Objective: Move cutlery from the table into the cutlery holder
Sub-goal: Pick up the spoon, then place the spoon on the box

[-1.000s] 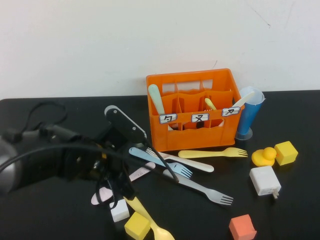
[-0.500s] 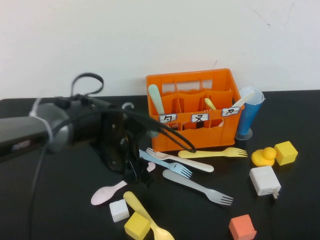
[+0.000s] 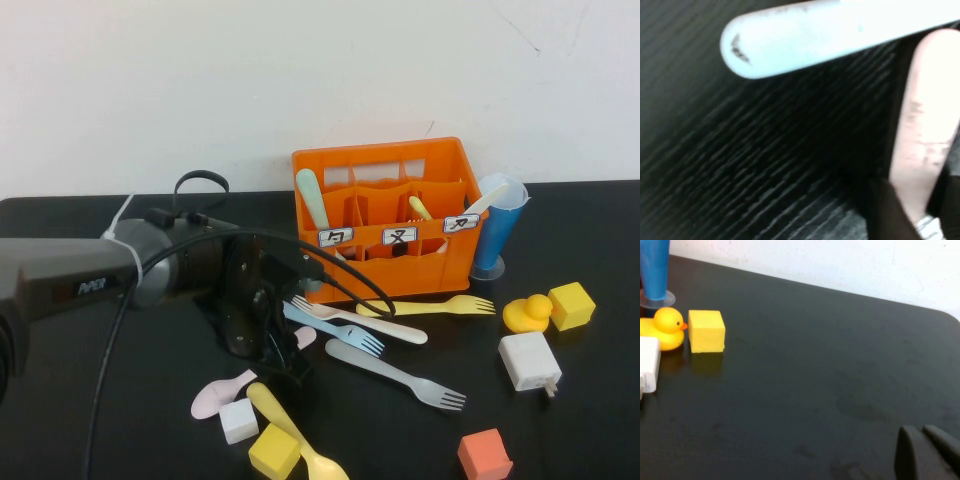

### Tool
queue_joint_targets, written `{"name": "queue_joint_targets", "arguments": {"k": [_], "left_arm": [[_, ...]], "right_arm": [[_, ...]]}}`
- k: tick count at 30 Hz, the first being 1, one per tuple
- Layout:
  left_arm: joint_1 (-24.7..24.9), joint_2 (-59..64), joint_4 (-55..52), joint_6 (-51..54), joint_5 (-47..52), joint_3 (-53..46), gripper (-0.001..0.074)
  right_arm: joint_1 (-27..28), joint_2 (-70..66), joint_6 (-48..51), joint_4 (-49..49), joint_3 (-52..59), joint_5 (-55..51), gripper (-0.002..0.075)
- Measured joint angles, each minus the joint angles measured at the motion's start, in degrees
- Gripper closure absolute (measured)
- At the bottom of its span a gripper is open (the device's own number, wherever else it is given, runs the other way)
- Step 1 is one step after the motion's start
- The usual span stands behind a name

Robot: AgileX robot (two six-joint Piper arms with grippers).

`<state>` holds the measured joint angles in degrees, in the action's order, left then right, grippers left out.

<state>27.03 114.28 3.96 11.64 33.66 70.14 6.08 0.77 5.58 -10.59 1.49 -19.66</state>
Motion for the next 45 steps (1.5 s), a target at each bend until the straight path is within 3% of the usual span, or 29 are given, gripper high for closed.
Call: {"name": "queue_joint_targets", "arguments": {"k": [4,15,20,29,35,40,45], "left_arm": [[-0.66,0.03,0.00,0.00,-0.37,0.10,0.0622],[-0.88,-1.05,-1.80,-1.56,-0.73,-0.02,0.0621],[-1.09,-7.16,-2.54,-1.79,-6.00,-2.96,0.0621],[-1.09,-23.17,2.08,-2.52,-32.95,-21.60,0.0622],[-1.09,-33.35,3.20,-14.68,-61.05,-31.67,0.0623],[-1.28,-34.54,-1.40,-23.79,-76.01,-32.30,0.0623],[-1.28,-29.94,-6.12,-26.12,-80.94,-27.45,0.0623]], "right_arm": [[0.00,0.00,0.00,0.00,0.00,0.00,0.0729],[0.00,0.00,0.00,0.00,0.00,0.00,0.0729],[0.00,0.00,0.00,0.00,0.00,0.00,0.0729],[0.00,0.00,0.00,0.00,0.00,0.00,0.0729],[0.00,0.00,0.00,0.00,0.00,0.00,0.0729],[0.00,0.00,0.00,0.00,0.00,0.00,0.0729],[0.00,0.00,0.00,0.00,0.00,0.00,0.0729]]}}
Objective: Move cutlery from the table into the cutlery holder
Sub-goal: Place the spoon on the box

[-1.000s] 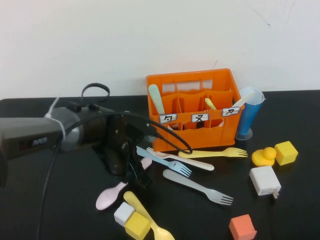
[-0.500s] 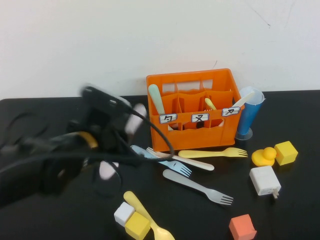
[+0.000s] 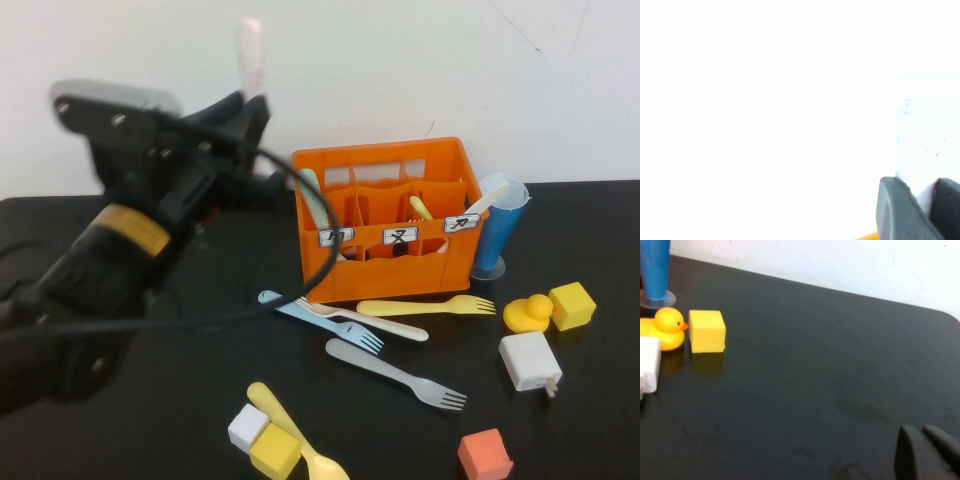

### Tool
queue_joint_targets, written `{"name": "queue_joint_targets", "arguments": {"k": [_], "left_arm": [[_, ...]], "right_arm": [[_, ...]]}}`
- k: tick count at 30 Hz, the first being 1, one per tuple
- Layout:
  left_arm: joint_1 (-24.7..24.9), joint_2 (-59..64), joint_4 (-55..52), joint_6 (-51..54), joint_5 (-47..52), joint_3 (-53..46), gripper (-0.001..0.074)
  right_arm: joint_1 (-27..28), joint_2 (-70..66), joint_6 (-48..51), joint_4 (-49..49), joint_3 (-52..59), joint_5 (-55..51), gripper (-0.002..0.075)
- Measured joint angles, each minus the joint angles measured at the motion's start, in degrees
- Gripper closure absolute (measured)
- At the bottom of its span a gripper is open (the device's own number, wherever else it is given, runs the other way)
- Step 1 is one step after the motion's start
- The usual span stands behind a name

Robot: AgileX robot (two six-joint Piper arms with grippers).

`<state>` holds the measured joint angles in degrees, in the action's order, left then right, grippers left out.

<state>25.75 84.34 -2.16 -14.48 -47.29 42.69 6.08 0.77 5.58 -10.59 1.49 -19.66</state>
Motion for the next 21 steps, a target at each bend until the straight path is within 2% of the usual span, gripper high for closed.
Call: {"name": "queue_joint_targets", "arguments": {"k": [9,18,21], "left_arm": [[0.99,13.49,-2.91,-0.79,-1.42,10.95,0.0623],[0.99,24.64,-1.10,0.58,-5.65,15.66,0.0624],[0.99,27.03,-1.12,0.80,-5.73,17.01,0.0600]], "right_arm": [[0.00,0.00,0.00,0.00,0.00,0.00,0.0729],[0.00,0.00,0.00,0.00,0.00,0.00,0.0729],[0.00,0.00,0.00,0.00,0.00,0.00,0.0729]]}}
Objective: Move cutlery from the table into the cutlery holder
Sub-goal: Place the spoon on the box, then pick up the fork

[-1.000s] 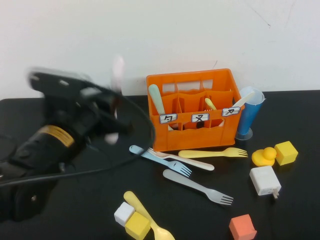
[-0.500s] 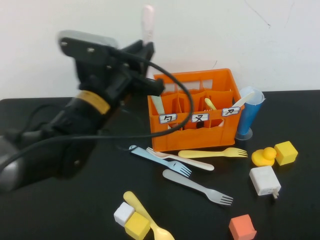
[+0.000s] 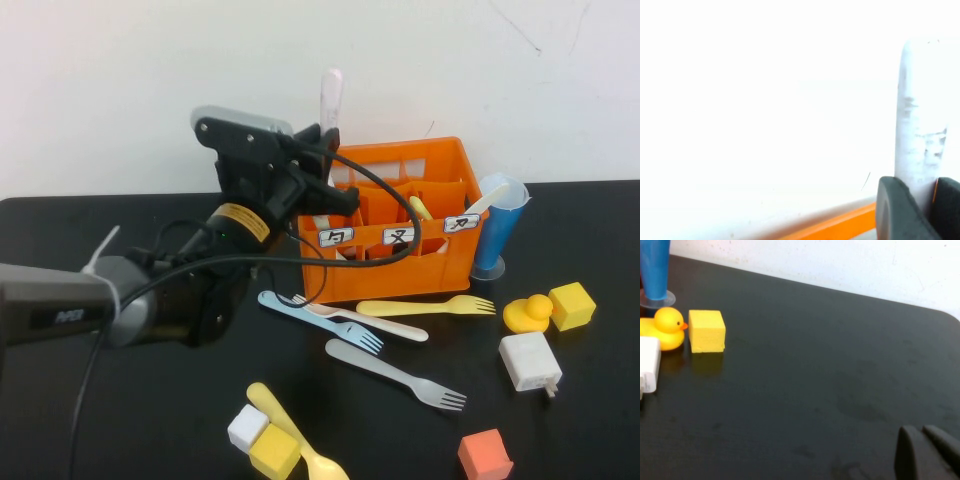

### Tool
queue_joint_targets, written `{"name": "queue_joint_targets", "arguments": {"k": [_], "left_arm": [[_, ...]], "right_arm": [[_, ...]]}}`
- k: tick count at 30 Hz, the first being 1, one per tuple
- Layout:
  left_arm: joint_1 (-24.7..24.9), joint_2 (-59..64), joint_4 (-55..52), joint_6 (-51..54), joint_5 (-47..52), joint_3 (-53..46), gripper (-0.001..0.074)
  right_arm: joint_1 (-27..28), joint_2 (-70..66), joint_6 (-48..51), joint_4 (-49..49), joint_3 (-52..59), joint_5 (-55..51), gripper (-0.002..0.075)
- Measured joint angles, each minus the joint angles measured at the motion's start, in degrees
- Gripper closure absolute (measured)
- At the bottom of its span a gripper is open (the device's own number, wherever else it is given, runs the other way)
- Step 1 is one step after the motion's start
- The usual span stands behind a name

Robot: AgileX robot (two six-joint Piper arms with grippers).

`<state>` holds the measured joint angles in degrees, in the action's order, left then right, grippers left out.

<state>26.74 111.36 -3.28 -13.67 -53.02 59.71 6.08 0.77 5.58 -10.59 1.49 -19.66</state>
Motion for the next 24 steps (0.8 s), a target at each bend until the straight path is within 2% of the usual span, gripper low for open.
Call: {"name": "queue_joint_targets", "arguments": {"k": [7,13,16,20,22,24], "left_arm": [[0.00,1.36,0.53,0.11,1.00,0.43,0.0402],[0.06,-5.59,0.67,0.11,2.61,-5.42,0.0372],[0.32,-12.44,0.78,0.11,2.61,-10.71,0.0423],[0.51,-21.57,2.57,0.11,2.50,-20.04,0.0622],[0.51,-25.60,3.89,0.34,2.50,-24.34,0.0683],[0.51,-29.23,4.58,0.64,2.50,-28.34,0.0711]], "right_arm": [[0.00,0.00,0.00,0.00,0.00,0.00,0.0729],[0.00,0.00,0.00,0.00,0.00,0.00,0.0729],[0.00,0.00,0.00,0.00,0.00,0.00,0.0729],[0.00,0.00,0.00,0.00,0.00,0.00,0.0729],[0.00,0.00,0.00,0.00,0.00,0.00,0.0729],[0.00,0.00,0.00,0.00,0.00,0.00,0.0729]]}}
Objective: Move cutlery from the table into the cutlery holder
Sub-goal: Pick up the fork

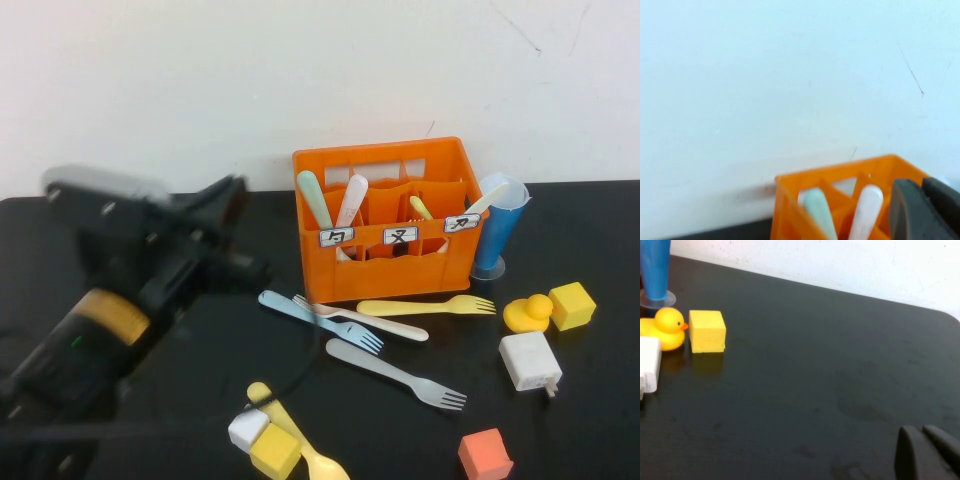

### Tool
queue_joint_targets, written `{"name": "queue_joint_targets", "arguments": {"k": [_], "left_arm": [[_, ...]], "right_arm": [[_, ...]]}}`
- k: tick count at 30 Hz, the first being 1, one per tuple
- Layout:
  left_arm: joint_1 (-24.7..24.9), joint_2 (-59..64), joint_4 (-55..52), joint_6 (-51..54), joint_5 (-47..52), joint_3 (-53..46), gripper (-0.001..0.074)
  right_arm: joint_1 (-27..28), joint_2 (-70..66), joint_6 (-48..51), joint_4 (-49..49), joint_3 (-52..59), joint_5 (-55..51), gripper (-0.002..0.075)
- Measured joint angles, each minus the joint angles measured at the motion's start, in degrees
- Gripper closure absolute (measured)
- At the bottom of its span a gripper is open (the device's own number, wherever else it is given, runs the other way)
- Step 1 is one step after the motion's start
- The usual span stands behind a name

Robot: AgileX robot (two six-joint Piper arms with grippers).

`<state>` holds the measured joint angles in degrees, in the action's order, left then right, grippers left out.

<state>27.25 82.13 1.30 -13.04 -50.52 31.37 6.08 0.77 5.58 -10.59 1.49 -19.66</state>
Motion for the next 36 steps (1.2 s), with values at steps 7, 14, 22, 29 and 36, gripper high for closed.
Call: {"name": "queue_joint_targets", "arguments": {"k": [7,14,22,29,36], "left_arm": [[0.00,-10.78,-0.54,0.44,2.74,-11.92,0.0734],[0.00,-18.27,-12.42,-8.04,15.86,-14.45,0.0735],[0.00,-20.98,-32.94,-28.89,24.90,-14.67,0.0736],[0.00,-20.98,-41.21,-33.52,17.13,-14.67,0.0736],[0.00,-21.22,-45.17,-39.49,20.90,-13.07,0.0736]], "right_arm": [[0.00,0.00,0.00,0.00,0.00,0.00,0.0729],[0.00,0.00,0.00,0.00,0.00,0.00,0.0729],[0.00,0.00,0.00,0.00,0.00,0.00,0.0729],[0.00,0.00,0.00,0.00,0.00,0.00,0.0729],[0.00,0.00,0.00,0.00,0.00,0.00,0.0729]]}}
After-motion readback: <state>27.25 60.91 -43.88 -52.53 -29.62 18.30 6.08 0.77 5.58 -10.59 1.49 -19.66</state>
